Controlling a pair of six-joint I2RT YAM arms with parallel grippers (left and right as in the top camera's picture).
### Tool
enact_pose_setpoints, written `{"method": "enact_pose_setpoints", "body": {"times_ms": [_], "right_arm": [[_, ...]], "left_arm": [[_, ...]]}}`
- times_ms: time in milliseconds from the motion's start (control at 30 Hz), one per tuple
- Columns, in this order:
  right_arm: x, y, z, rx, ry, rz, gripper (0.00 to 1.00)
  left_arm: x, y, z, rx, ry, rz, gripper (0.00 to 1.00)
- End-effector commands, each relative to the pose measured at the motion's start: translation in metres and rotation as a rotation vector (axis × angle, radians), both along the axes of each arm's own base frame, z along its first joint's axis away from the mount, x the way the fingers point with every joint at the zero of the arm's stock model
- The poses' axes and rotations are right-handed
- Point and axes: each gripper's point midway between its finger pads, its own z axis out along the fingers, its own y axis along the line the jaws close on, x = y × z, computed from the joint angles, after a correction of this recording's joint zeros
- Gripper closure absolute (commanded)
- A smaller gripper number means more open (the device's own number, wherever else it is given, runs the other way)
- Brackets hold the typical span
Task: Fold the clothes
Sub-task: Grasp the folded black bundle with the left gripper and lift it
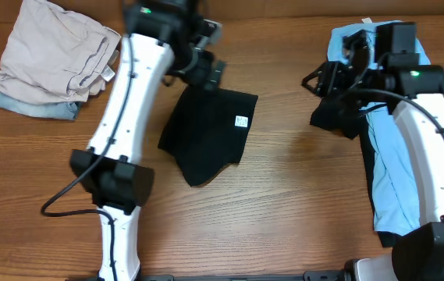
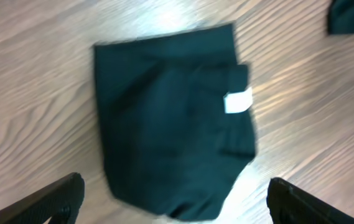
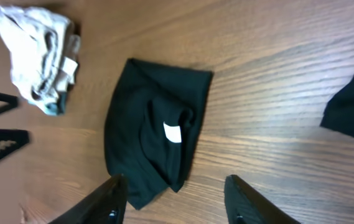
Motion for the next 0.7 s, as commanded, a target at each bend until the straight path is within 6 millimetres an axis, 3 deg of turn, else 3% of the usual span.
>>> {"method": "enact_pose_setpoints", "body": {"times_ms": [0, 100, 233, 467, 667], "right_arm": [[-0.003, 0.0, -0.027, -0.065, 0.057, -0.01, 0.43], [-0.005, -0.001, -0.042, -0.078, 0.093, -0.01, 0.37], [0.0, -0.013, -0.045, -0.08, 0.095, -0.042, 0.35], [0.005, -0.049, -0.046, -0.094, 0.093, -0.111, 0.35], [0.002, -0.064, -0.051, -0.134, 0.108, -0.131, 0.35]], "left_arm": [[-0.013, -0.002, 0.008, -0.009, 0.0, -0.12, 0.04], [-0.034, -0.025, 0.001, -0.044, 0.048, -0.26, 0.0], [-0.048, -0.05, -0.02, 0.032, 0.069, -0.337, 0.0], [-0.089, -0.077, -0.087, 0.128, 0.215, -0.411, 0.04], [-0.123, -0.084, -0.138, 0.175, 0.316, -0.446, 0.04]]}}
